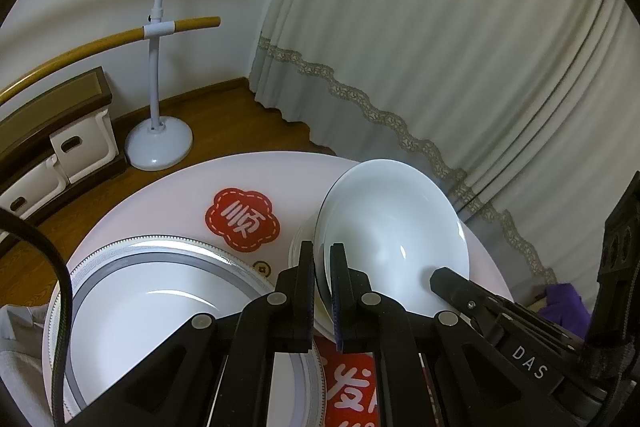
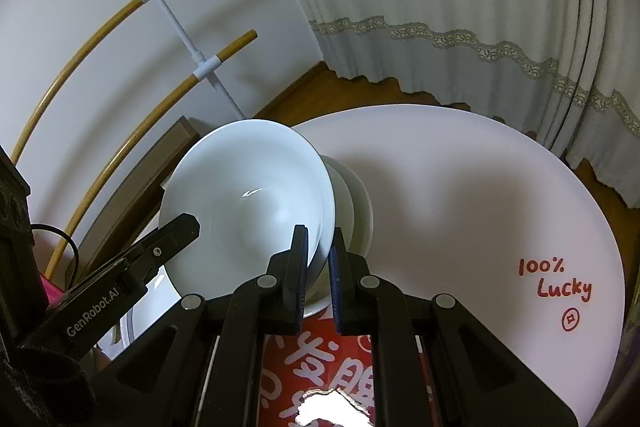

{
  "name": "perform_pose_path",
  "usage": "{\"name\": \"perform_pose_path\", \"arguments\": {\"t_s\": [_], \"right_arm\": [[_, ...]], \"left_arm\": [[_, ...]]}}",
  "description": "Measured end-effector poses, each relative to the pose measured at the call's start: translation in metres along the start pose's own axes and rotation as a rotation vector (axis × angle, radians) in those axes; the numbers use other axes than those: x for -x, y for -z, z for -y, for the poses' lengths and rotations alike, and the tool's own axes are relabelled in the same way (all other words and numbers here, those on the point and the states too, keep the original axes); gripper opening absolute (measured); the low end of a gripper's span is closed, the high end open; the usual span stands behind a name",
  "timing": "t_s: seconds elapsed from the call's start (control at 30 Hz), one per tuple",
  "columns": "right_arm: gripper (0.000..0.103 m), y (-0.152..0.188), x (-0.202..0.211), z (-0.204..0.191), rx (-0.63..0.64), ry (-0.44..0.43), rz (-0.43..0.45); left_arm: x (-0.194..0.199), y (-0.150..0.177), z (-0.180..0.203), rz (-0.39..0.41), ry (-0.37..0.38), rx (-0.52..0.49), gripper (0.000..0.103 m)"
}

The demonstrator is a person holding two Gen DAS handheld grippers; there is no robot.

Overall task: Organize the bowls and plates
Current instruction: 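Lift the white bowl with both grippers and carry it toward the nested bowls, then lower the held bowl into the nested bowls with both grippers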

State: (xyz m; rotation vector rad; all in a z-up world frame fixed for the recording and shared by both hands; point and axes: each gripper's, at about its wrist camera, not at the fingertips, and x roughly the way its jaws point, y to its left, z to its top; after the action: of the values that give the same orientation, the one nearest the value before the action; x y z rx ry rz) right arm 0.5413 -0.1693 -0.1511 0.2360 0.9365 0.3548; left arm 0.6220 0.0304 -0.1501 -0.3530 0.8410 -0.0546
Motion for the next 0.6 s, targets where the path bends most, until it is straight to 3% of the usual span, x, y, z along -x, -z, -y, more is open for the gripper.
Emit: {"name": "perform_pose_path", "arguments": {"t_s": [0.6], "right_arm": [[0.010,0.001,-0.002,0.002,-0.024,0.038,-0.001]], "left_arm": [[-0.011,0.002,0.000,-0.015,0.006,-0.010,0.004]]}}
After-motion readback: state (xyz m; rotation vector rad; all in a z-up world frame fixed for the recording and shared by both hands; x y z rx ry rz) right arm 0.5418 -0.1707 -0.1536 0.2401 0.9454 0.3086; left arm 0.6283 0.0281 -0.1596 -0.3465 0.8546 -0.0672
